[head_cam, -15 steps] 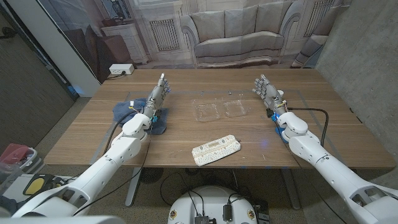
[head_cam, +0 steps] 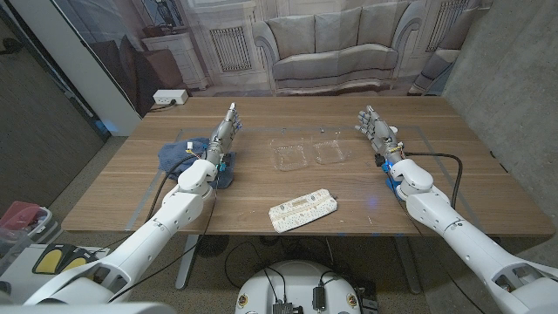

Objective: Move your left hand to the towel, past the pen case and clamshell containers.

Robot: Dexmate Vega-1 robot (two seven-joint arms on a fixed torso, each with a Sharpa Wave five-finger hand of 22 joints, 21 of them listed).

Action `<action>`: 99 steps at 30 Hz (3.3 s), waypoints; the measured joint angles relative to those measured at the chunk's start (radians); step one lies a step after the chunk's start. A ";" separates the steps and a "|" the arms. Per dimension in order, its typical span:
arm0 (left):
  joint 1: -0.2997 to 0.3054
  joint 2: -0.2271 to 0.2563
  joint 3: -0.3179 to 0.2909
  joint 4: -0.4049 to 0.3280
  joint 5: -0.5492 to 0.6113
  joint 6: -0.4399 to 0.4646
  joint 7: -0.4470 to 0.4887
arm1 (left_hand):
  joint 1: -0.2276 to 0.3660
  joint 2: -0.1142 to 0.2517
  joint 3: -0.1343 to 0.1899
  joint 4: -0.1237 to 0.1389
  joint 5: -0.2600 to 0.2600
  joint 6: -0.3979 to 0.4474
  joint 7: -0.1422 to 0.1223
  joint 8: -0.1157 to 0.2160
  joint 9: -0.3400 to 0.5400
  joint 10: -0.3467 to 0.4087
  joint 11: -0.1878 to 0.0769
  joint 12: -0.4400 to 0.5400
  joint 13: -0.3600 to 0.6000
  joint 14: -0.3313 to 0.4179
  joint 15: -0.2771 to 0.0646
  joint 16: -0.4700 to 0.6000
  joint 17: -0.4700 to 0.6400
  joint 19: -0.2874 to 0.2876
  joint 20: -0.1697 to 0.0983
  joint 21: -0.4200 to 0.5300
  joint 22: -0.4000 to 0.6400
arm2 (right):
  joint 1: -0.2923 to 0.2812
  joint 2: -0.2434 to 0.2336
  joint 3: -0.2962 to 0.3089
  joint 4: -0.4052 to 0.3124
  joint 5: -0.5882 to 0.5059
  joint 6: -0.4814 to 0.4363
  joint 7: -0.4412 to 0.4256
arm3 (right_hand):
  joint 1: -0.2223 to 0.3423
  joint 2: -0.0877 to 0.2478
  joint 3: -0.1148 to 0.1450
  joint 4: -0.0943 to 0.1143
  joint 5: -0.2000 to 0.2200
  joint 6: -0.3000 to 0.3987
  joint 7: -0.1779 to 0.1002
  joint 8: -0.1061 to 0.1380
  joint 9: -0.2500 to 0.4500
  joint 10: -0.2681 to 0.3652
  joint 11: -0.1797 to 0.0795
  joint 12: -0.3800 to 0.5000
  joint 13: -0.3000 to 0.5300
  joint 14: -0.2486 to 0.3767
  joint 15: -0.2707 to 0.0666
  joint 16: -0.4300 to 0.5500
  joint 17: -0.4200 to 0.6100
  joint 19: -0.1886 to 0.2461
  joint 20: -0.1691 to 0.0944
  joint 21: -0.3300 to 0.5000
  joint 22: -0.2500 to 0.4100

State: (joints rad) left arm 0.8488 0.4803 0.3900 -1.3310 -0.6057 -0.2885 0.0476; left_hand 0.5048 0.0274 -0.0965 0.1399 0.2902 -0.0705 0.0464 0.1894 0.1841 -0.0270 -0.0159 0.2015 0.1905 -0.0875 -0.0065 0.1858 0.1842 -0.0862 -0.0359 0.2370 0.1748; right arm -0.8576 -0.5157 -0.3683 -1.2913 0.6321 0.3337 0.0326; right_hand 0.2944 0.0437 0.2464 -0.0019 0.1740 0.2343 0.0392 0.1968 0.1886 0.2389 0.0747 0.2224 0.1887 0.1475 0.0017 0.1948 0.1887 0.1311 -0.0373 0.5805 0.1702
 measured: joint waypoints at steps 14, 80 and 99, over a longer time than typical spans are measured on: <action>0.023 0.006 -0.002 -0.087 0.032 0.024 0.085 | 0.013 0.013 -0.004 -0.005 0.011 0.038 -0.001 0.015 0.000 0.033 0.006 0.010 0.000 0.037 0.004 0.008 -0.003 0.032 0.000 0.000 0.000 | 0.011 -0.015 0.022 0.030 0.022 0.019 0.043 | 0.000 0.000 0.000 0.000 0.004 0.005 -0.005 0.000 0.000 0.011 0.000 0.008 0.000 0.005 0.005 0.000 0.000 0.004 -0.004 -0.008 0.000; 0.330 0.274 -0.228 -0.452 -0.015 -0.008 0.029 | 0.024 0.024 -0.025 -0.020 0.028 0.152 0.005 0.031 0.000 0.143 0.007 0.034 0.000 0.138 -0.002 0.023 -0.003 0.099 0.005 0.000 0.000 | -0.201 -0.102 0.099 -0.262 0.027 0.014 -0.071 | -0.010 0.004 -0.003 0.003 0.004 0.013 0.002 0.000 0.000 0.020 -0.002 0.008 0.000 0.005 0.005 0.000 -0.003 0.013 -0.002 -0.037 0.000; 0.397 0.298 -0.300 -0.494 0.041 -0.031 0.066 | 0.032 0.024 -0.036 -0.022 0.036 0.207 0.007 0.039 0.000 0.198 0.005 0.034 0.000 0.197 -0.013 0.023 -0.003 0.162 -0.001 0.004 0.000 | -0.227 -0.098 0.111 -0.265 0.052 0.022 -0.064 | -0.010 0.004 -0.003 0.003 0.004 0.012 0.002 0.000 0.000 0.020 -0.002 0.008 0.000 0.011 0.011 0.000 -0.003 0.020 -0.002 -0.046 0.000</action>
State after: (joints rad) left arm 1.2461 0.7782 0.0900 -1.8253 -0.5643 -0.3192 0.1138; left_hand 0.5366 0.0512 -0.1327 0.1174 0.3262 0.1369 0.0535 0.2281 0.1836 0.1713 -0.0109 0.2351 0.1908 0.1096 -0.0192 0.2090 0.1815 0.0759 -0.0367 0.2407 0.1743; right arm -1.0841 -0.6136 -0.2571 -1.5565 0.6844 0.3553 -0.0311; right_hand 0.2848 0.0477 0.2430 0.0013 0.1777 0.2467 0.0411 0.1967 0.1882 0.2588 0.0731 0.2299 0.1884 0.1582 0.0126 0.1948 0.1861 0.1511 -0.0391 0.5343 0.1697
